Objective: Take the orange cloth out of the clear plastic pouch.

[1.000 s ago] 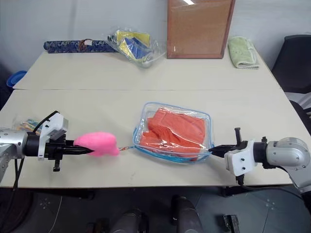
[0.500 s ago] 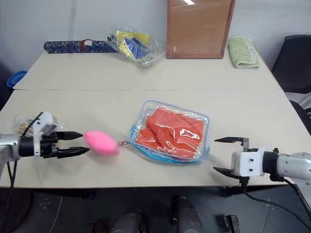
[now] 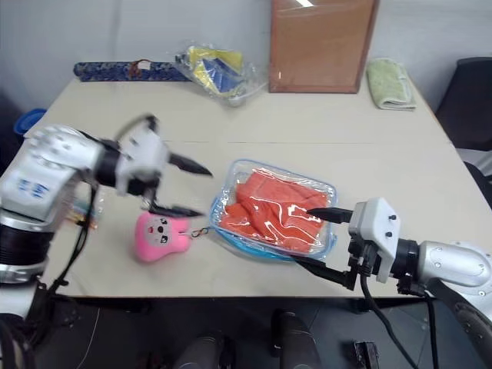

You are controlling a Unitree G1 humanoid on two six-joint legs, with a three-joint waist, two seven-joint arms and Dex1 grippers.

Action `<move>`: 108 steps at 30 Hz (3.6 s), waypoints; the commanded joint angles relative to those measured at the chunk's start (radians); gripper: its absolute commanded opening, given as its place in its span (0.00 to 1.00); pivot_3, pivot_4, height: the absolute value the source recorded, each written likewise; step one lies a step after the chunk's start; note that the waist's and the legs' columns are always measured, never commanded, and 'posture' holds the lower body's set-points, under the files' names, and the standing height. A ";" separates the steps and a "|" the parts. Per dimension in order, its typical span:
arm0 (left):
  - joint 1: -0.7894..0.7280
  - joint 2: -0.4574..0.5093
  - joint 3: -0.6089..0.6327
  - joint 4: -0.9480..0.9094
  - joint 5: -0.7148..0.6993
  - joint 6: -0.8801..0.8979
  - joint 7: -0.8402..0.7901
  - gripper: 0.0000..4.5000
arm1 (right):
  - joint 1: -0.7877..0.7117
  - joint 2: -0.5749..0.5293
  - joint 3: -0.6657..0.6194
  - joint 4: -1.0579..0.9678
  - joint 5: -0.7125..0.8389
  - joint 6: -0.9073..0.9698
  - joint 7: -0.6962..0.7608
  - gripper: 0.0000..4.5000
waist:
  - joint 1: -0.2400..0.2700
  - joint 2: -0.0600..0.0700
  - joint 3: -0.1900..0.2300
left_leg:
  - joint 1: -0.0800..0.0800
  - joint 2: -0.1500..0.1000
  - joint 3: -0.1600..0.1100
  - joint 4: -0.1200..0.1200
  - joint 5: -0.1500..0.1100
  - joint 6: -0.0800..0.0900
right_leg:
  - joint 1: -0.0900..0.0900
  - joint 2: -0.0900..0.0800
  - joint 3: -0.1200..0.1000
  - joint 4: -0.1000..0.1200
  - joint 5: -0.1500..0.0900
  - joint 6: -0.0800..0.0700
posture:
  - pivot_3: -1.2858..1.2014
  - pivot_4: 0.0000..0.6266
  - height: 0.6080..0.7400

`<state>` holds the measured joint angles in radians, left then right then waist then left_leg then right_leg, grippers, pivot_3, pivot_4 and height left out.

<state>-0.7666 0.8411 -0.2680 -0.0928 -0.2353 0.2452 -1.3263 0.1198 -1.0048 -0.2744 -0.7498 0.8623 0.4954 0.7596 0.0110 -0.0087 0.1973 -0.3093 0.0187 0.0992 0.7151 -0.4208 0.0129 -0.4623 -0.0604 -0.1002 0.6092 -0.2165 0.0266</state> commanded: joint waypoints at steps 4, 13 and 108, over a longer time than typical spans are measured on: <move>0.013 -0.060 -0.066 0.124 0.176 -0.346 0.023 0.92 | 0.032 0.039 0.019 -0.082 -0.025 0.031 -0.036 0.99 | 0.009 0.000 0.000 | 0.002 0.000 -0.001 0.000 0.001 -0.001 | 0.001 0.001 0.001 0.002 -0.001 -0.001 | 0.52 0.24 1.00; 0.041 -0.146 -0.054 0.199 0.235 -0.501 0.094 0.92 | 0.065 0.087 0.041 -0.112 -0.100 0.034 -0.068 0.99 | 0.015 0.000 0.000 | 0.001 -0.001 -0.003 0.001 0.000 0.004 | 0.000 -0.001 -0.001 0.000 0.001 0.002 | 0.52 0.24 1.00; -0.117 -0.509 0.057 0.186 -0.018 0.461 0.570 0.00 | -0.227 0.217 0.512 0.348 -1.187 -0.431 -0.187 0.00 | 0.012 -0.001 -0.001 | -0.006 -0.002 -0.008 0.003 0.003 0.001 | 0.000 -0.002 -0.002 0.000 0.002 0.003 | 0.52 0.24 1.00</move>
<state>-0.8539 0.3349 -0.2342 0.0687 -0.2758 0.7556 -0.7797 -0.1290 -0.7693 0.2468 -0.3273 -0.3607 0.1491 0.5330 0.0227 -0.0094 0.1963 -0.3156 0.0165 0.0915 0.7185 -0.4174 0.0141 -0.4624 -0.0624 -0.1023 0.6089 -0.2150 0.0292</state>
